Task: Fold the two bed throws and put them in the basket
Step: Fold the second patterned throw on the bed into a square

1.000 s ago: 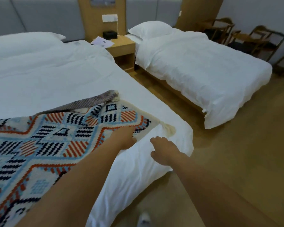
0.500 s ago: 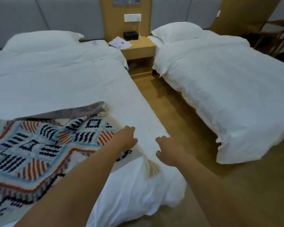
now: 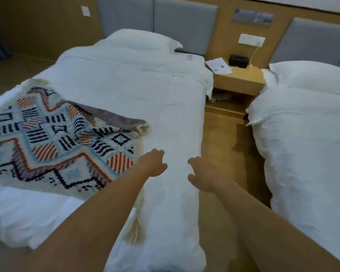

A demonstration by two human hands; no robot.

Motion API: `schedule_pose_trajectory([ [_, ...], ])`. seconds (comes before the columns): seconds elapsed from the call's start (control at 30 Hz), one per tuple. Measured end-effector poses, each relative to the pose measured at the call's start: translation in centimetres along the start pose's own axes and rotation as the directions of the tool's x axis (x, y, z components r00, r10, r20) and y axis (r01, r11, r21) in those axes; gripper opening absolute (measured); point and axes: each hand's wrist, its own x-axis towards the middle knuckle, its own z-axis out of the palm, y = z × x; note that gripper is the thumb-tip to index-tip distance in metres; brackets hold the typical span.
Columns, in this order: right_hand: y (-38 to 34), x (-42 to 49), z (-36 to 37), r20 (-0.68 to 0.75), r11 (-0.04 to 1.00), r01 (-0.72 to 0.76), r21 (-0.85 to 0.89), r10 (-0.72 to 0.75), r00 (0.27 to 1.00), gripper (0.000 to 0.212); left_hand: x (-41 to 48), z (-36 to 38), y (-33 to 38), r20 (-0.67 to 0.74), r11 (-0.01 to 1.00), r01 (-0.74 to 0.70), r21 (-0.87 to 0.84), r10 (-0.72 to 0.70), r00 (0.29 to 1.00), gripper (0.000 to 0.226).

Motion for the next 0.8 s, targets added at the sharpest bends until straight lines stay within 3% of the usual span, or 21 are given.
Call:
schedule_pose_trajectory([
  [0.2, 7.3, 6.6, -4.3, 0.027, 0.976, 0.21, -0.063, -0.209, 0.978, 0.039, 5.3, 0.0, 3.0, 0.023, 0.972, 0.23, -0.056, -0.229, 0.973, 0.054],
  [0.43, 14.0, 14.5, -7.5, 0.104, 0.927, 0.368, -0.07, -0.36, 0.927, 0.04, 10.5, 0.3, 5.7, 0.026, 0.874, 0.452, -0.18, -0.455, 0.89, 0.052],
  [0.67, 15.9, 23.0, -9.2, 0.074, 0.812, 0.575, -0.096, -0.571, 0.818, 0.035, 14.1, 1.5, 7.6, 0.006, 0.72, 0.616, -0.32, -0.649, 0.761, 0.051],
  [0.8, 12.2, 27.5, -8.3, 0.095, 0.722, 0.689, -0.064, -0.683, 0.724, 0.032, 15.7, 2.3, 5.0, 0.007, 0.577, 0.715, -0.395, -0.776, 0.63, 0.049],
])
